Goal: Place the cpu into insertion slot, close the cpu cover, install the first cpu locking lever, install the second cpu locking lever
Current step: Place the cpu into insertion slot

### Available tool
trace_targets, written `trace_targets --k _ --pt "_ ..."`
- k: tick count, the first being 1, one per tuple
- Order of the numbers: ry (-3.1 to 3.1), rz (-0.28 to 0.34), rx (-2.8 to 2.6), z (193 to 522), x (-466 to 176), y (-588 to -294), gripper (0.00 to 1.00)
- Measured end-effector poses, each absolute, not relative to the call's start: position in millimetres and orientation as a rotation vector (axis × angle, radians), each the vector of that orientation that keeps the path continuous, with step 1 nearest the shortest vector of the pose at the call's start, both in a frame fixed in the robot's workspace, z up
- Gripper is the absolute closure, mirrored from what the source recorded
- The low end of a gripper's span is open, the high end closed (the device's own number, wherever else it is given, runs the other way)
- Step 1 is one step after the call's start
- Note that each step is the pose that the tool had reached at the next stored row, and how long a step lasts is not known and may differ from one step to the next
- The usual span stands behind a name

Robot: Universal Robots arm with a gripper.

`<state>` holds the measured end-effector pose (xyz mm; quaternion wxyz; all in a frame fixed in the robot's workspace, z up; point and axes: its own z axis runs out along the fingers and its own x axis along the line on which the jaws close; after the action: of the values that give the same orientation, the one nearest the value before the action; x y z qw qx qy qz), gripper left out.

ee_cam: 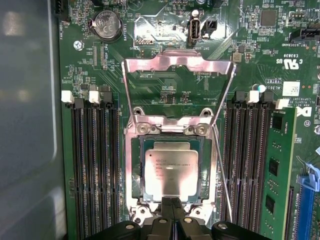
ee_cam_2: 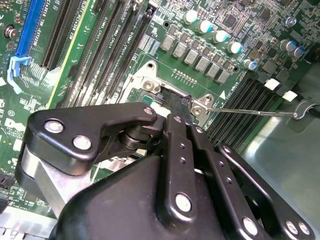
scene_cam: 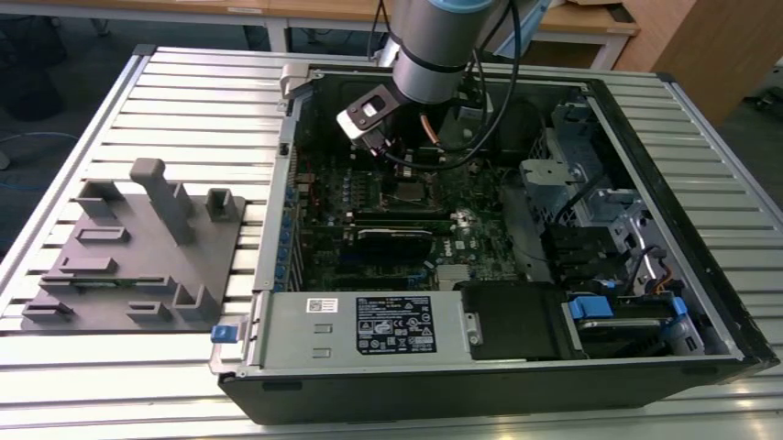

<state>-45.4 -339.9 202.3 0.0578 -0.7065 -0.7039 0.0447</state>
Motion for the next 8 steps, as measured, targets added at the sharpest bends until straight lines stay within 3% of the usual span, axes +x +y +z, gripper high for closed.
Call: trace_targets --k 8 --pt "-2.131 0.140 -2.139 202.3 -45.4 -339.9 0.90"
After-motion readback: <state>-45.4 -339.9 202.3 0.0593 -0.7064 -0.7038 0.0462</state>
